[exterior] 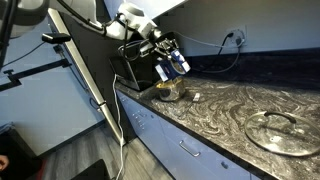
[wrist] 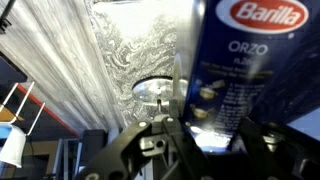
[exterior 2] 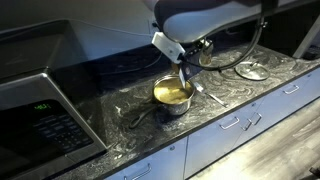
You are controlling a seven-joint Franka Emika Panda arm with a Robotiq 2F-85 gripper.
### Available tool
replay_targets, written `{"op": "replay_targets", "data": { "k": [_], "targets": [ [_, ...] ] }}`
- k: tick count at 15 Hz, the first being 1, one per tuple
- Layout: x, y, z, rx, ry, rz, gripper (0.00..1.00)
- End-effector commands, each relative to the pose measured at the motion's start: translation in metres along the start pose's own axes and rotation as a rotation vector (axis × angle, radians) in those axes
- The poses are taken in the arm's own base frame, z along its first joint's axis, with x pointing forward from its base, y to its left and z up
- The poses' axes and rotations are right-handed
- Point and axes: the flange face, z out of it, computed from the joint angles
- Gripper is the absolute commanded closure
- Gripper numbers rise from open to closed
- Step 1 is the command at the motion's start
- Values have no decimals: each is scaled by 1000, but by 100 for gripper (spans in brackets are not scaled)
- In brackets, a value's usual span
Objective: Pour the contents from the blue box into the pot
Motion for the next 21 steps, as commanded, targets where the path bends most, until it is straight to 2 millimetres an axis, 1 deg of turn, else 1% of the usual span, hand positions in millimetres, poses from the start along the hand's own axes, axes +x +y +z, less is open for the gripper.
{"op": "replay_targets", "data": {
  "k": [1,5,7,9,11,14,16,18,21],
  "targets": [
    [39,0,-2,-20,-168,38,86],
    [81,-2,1,-22,-372,85,86],
    [104,0,5,-19,-451,120,86],
    [124,3,13,-18,-519,155,86],
    [142,9,25,-19,-574,199,86],
    [170,21,54,-23,-656,297,86],
    [186,31,78,-24,-712,384,86],
    [198,44,106,-32,-765,474,86],
    [205,64,153,-52,-850,593,86]
  ]
}}
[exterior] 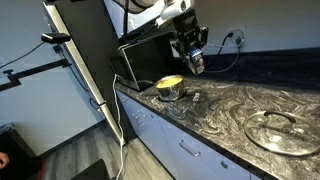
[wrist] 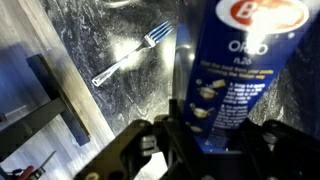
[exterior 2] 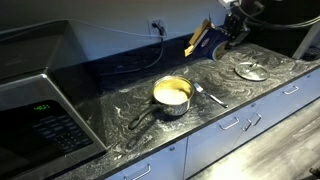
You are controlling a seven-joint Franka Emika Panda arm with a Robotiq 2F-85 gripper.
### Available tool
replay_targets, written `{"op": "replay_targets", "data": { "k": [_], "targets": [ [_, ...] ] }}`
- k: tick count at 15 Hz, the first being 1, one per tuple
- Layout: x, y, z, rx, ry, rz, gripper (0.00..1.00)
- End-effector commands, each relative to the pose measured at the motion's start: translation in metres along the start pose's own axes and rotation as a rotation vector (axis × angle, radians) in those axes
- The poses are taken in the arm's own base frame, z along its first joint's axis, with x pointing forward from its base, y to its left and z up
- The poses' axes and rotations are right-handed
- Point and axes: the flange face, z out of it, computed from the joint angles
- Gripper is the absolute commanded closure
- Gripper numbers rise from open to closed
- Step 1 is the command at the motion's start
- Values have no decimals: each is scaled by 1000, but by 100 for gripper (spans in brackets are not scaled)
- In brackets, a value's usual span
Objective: Pour the contents from the blue box into the pot
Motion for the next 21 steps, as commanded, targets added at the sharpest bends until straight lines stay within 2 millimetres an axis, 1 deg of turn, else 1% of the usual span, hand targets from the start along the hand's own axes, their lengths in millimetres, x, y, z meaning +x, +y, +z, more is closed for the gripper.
{"op": "replay_targets", "data": {
  "k": [1,4,7,12,16,21],
  "targets": [
    [51,21,23,12,-112,125,86],
    [86,35,55,45,-206,213,86],
    [108,49,77,133,-297,283,86],
    [113,58,95,232,-425,368,86],
    [119,70,127,263,-450,403,86],
    [123,78,169,250,-425,444,86]
  ]
}}
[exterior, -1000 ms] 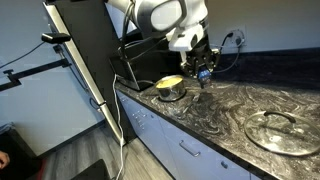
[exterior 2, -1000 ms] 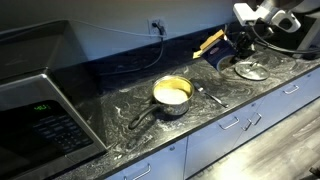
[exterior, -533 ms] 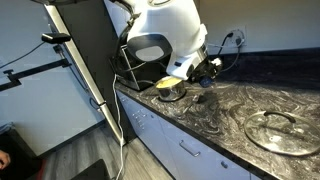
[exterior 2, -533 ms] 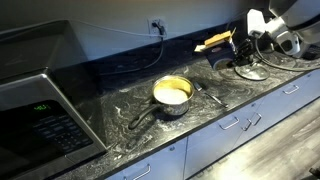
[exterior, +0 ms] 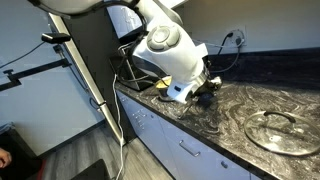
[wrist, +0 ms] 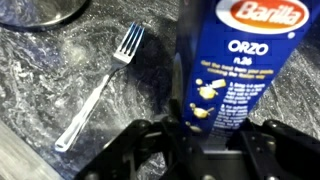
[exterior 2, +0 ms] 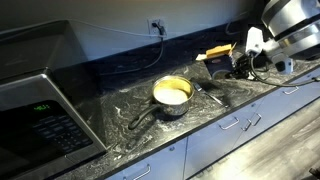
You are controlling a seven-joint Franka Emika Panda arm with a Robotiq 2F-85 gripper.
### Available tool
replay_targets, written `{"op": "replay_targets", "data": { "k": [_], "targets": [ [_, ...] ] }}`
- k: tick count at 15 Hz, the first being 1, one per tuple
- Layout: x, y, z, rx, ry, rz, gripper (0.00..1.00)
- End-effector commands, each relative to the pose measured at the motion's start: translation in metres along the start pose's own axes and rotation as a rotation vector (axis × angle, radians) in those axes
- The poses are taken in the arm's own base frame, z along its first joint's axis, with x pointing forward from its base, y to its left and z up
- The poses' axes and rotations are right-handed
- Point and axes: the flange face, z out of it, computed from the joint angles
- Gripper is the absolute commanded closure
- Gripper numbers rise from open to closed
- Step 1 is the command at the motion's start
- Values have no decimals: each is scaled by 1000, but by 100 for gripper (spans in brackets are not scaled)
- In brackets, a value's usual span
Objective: Pour the contents from the blue box into the pot
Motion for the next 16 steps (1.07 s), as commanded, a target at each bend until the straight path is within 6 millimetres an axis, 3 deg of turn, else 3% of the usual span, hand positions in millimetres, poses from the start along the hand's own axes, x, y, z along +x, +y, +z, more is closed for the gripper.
{"op": "replay_targets", "data": {
  "k": [1,6,7,8,13,16],
  "targets": [
    [7,3,22,23,13,32,86],
    [10,4,38,37,3,84,86],
    [9,5,38,39,3,92,52],
    [9,6,39,41,1,90,34],
    [10,9,35,60,32,73,0],
    [8,14,30,64,57,44,0]
  ]
}}
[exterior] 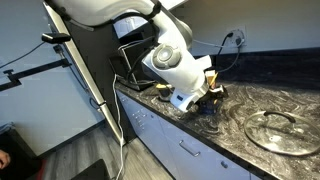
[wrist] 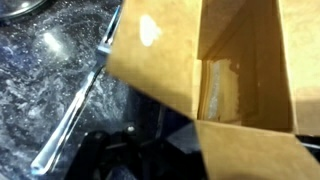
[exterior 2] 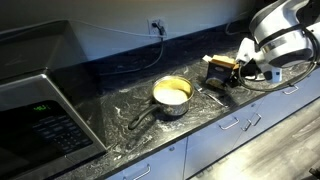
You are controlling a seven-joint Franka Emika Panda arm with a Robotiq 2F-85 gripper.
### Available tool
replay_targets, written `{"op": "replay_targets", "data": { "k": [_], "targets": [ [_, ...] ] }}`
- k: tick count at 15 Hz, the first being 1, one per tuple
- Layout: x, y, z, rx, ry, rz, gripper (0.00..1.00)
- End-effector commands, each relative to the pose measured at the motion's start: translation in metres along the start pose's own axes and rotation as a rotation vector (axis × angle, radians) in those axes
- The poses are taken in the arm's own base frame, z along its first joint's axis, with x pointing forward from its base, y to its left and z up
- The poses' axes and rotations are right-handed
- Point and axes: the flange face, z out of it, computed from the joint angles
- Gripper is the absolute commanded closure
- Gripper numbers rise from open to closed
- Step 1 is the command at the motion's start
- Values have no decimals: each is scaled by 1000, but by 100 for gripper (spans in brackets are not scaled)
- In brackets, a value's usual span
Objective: Pour the contents from the blue box into the pot
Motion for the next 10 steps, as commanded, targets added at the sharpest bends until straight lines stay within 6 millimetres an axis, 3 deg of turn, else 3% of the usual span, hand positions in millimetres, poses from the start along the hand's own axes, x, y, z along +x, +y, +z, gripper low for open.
{"op": "replay_targets", "data": {
  "k": [1,6,10],
  "targets": [
    [-6,8,-10,31,45,-52,0],
    [3,27,-33,53,154,-178,0],
    [29,42,-52,37,246,-254,0]
  ]
}}
